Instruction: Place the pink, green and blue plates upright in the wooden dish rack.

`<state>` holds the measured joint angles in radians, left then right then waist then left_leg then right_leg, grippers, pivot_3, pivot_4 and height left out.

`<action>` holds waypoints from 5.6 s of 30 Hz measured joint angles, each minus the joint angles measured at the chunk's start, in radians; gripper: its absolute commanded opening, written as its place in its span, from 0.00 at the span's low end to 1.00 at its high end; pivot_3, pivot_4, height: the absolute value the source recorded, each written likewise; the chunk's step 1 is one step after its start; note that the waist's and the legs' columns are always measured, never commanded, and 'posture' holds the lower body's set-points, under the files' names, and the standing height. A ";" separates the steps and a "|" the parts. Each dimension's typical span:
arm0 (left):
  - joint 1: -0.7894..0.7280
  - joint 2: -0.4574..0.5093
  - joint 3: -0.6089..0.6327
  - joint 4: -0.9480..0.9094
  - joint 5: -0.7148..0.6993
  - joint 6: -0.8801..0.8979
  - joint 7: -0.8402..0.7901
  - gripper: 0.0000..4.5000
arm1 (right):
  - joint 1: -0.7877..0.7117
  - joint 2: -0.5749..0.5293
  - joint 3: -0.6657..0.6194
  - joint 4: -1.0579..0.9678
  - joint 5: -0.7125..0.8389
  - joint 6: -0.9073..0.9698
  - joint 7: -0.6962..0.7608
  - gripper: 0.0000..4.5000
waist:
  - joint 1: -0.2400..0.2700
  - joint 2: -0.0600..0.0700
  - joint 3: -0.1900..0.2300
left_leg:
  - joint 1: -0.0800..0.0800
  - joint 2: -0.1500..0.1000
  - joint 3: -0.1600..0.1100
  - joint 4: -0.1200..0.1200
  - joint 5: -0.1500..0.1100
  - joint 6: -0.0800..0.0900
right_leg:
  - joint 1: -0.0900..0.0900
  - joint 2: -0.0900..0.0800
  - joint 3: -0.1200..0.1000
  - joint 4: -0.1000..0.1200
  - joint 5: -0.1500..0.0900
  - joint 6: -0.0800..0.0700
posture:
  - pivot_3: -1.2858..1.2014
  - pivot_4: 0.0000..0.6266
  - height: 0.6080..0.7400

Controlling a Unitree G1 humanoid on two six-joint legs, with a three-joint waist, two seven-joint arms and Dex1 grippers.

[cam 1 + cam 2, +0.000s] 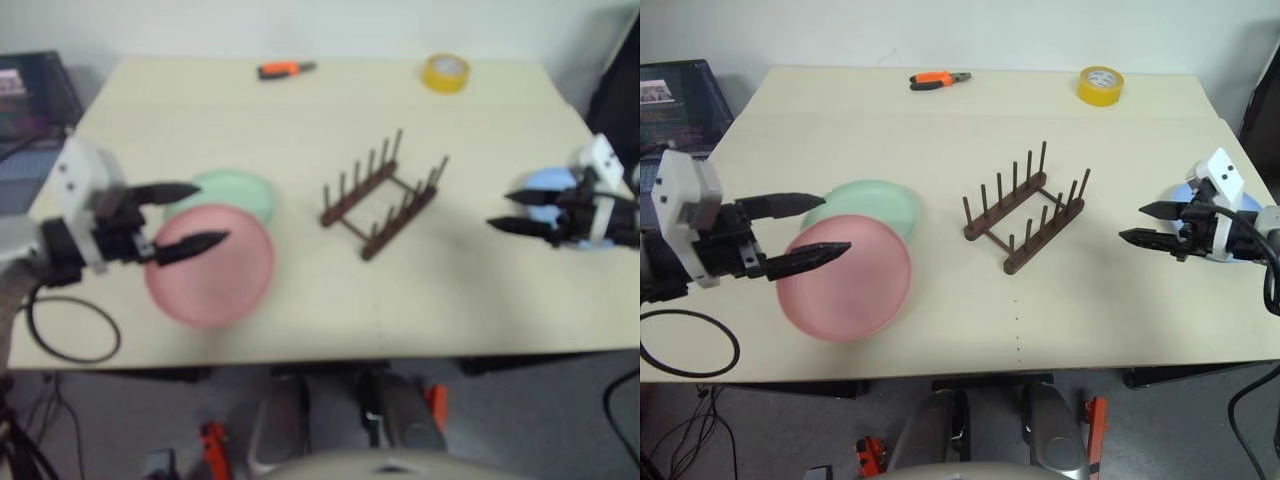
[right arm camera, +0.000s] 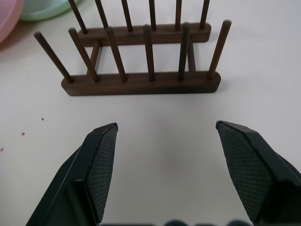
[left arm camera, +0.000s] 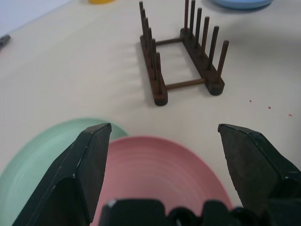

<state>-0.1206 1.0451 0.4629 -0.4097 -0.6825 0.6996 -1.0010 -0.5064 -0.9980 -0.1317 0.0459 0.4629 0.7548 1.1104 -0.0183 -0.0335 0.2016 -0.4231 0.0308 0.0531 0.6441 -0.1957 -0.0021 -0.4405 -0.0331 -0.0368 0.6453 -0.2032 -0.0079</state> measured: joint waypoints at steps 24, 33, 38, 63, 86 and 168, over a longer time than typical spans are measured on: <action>-0.209 -0.585 -0.807 0.000 0.444 -0.034 0.475 0.89 | 0.030 -0.018 -0.018 -0.013 -0.024 -0.011 -0.013 0.81 | 0.037 -0.002 -0.002 | 0.001 -0.002 0.001 0.003 0.000 0.001 | 0.003 0.008 0.005 -0.001 0.005 0.005 | 0.52 0.24 1.00; -0.348 -0.788 -0.919 0.254 0.590 0.021 0.584 0.89 | 0.178 -0.040 -0.145 -0.181 0.035 0.090 -0.070 0.81 | 0.038 -0.001 -0.002 | 0.000 -0.002 -0.001 0.004 0.000 0.001 | 0.003 0.010 0.004 0.000 0.006 0.006 | 0.52 0.24 1.00; -0.434 -0.880 -0.926 0.403 0.626 0.043 0.609 0.85 | 0.213 -0.043 -0.199 -0.232 0.061 0.122 -0.098 0.82 | 0.036 -0.001 -0.002 | 0.000 -0.003 -0.001 0.004 0.000 0.001 | 0.004 0.010 0.004 -0.001 0.006 0.007 | 0.52 0.24 1.00; -0.632 -0.862 -0.977 0.595 0.605 -0.148 0.147 0.23 | 0.271 -0.072 -0.247 -0.274 0.073 0.127 -0.150 0.82 | 0.040 -0.001 -0.002 | -0.004 -0.004 -0.003 0.003 0.000 0.001 | 0.002 0.010 0.002 -0.003 0.006 0.007 | 0.52 0.24 1.00; -0.640 -0.894 -1.003 0.736 0.711 -0.251 0.137 0.66 | 0.362 -0.072 -0.334 -0.349 0.110 0.161 -0.176 0.82 | 0.028 -0.001 -0.002 | -0.003 -0.004 -0.006 0.004 0.000 0.001 | 0.003 0.011 0.001 -0.001 0.006 0.007 | 0.52 0.24 1.00; -0.706 -1.028 -0.929 1.035 0.817 -0.426 0.479 0.01 | 0.117 0.433 0.097 0.198 -0.384 -0.349 -0.608 0.00 | -0.011 -0.004 -0.007 | 0.008 -0.004 -0.020 0.001 0.001 0.002 | 0.019 0.012 0.000 -0.015 0.006 0.007 | 0.52 0.24 1.00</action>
<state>-0.8264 0.0174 -0.4656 0.6254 0.1345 0.2737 -0.5222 -0.3896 -0.5649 -0.0351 0.2443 0.0792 0.4062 0.5029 -0.0296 -0.0379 0.1948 -0.4155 0.0273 0.0330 0.6449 -0.1950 -0.0002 -0.4214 -0.0208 -0.0372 0.6299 -0.1970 -0.0007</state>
